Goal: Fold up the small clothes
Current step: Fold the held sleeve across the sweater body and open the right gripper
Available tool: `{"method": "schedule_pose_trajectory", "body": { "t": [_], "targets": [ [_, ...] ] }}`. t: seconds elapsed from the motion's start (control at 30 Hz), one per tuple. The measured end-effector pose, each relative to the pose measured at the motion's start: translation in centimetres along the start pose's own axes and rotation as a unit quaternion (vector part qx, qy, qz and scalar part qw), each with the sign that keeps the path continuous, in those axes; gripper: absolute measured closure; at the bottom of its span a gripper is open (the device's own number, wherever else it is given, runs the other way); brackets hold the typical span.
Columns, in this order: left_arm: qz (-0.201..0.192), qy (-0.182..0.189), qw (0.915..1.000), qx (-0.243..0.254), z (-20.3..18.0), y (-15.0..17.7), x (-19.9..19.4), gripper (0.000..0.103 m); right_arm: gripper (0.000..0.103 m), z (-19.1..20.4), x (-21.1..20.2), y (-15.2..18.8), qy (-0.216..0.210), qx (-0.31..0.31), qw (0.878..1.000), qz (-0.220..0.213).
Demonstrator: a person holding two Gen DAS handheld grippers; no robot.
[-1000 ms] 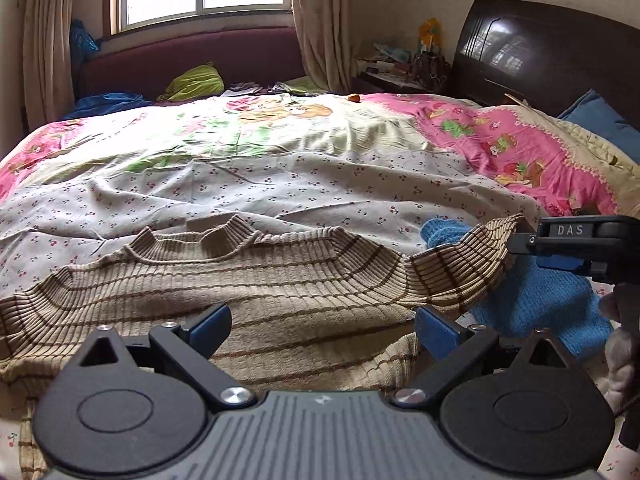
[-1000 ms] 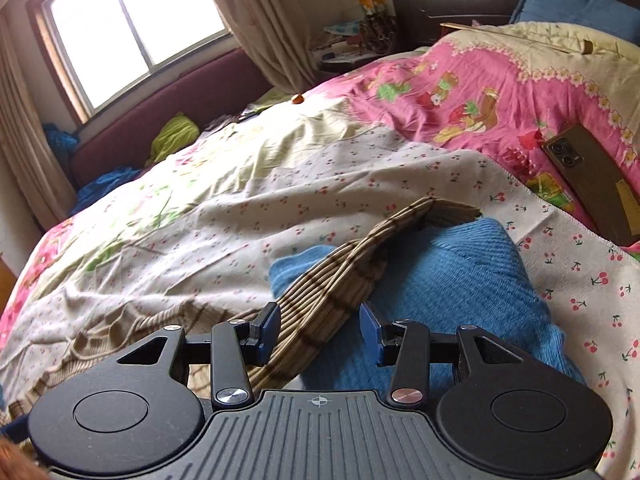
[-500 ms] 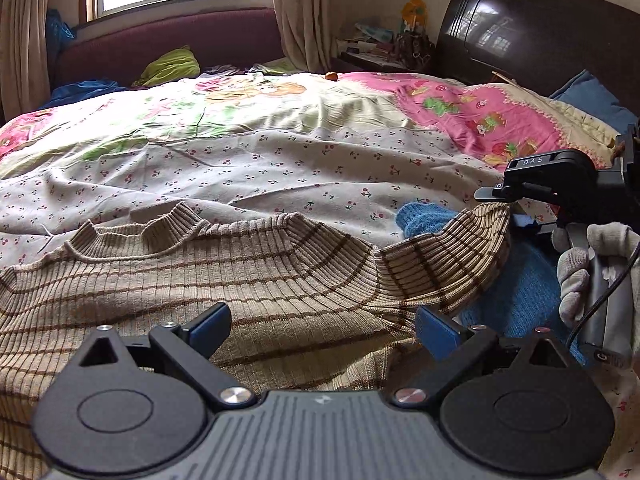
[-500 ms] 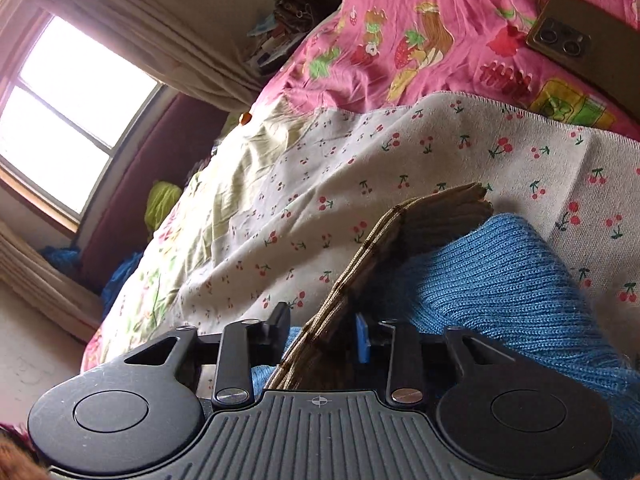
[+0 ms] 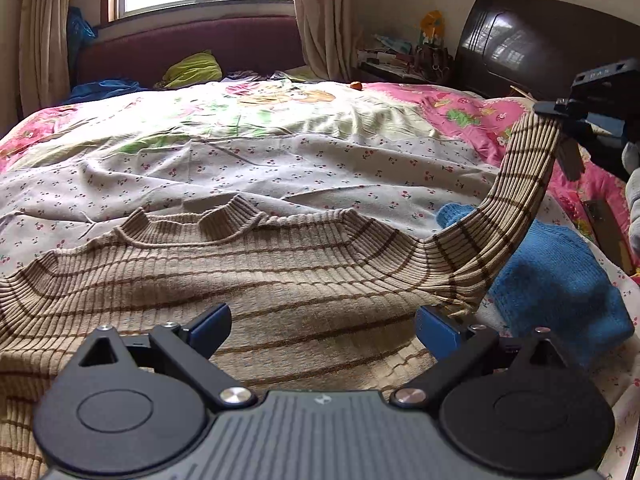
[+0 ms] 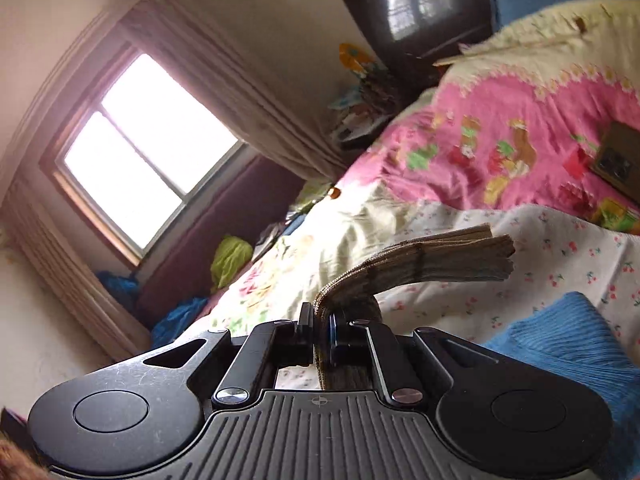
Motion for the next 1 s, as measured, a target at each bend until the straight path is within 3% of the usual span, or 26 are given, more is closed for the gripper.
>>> {"method": "schedule_pose_trajectory", "body": {
  "t": [0.13, 0.23, 0.33, 0.4, 0.47, 0.5, 0.67, 0.8, 0.93, 1.0],
  "targets": [
    [-0.004, -0.038, 0.9992, -0.01, 4.8, 1.0, -1.6, 0.0, 0.095, 8.9, 0.2, 5.0, -0.057, -0.126, 0.99, 0.018],
    [-0.006, -0.075, 0.9967, -0.03, 9.0, 2.1, -3.0, 0.0, 0.094, 14.6, 1.7, 12.1, -0.111, -0.227, 0.964, 0.078],
    [-0.006, -0.116, 0.9915, -0.059, 13.1, 3.3, -4.3, 0.0, 0.091, 18.0, 1.5, 21.6, -0.164, -0.372, 0.901, 0.155],
    [-0.006, -0.139, 0.9868, -0.082, 15.5, 4.1, -4.8, 0.0, 0.091, 18.2, 0.2, 25.9, -0.188, -0.433, 0.86, 0.192],
    [-0.005, -0.149, 0.9827, -0.11, 17.4, 4.9, -4.9, 0.0, 0.091, 17.8, -1.6, 28.4, -0.2, -0.475, 0.831, 0.211],
    [-0.003, -0.15, 0.9809, -0.124, 18.0, 5.3, -4.9, 0.0, 0.092, 17.5, -2.2, 28.9, -0.2, -0.485, 0.823, 0.217],
    [-0.008, -0.15, 0.978, -0.145, 19.1, 5.6, -5.0, 0.0, 0.09, 15.0, -4.7, 27.7, -0.189, -0.473, 0.822, 0.254],
    [-0.011, -0.148, 0.9795, -0.137, 18.4, 5.3, -5.0, 0.0, 0.09, 13.5, -6.3, 27.1, -0.201, -0.471, 0.811, 0.283],
    [-0.012, -0.146, 0.9812, -0.125, 17.8, 4.9, -4.9, 0.0, 0.089, 13.3, -5.6, 25.6, -0.188, -0.455, 0.831, 0.259],
    [-0.016, -0.145, 0.9812, -0.126, 17.7, 4.5, -4.9, 0.0, 0.085, 14.0, -4.4, 25.3, -0.187, -0.456, 0.834, 0.247]
  ]
}}
Point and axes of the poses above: each gripper's, at about its wrist camera, not at the fingertips, and x roughly the way its jaws point, z to its left, y to its underside, the point moved 6 cm from there along x, roughly the way its jaws point, and after that the axes turned 7 degrees about -z, right-handed, at the moved point
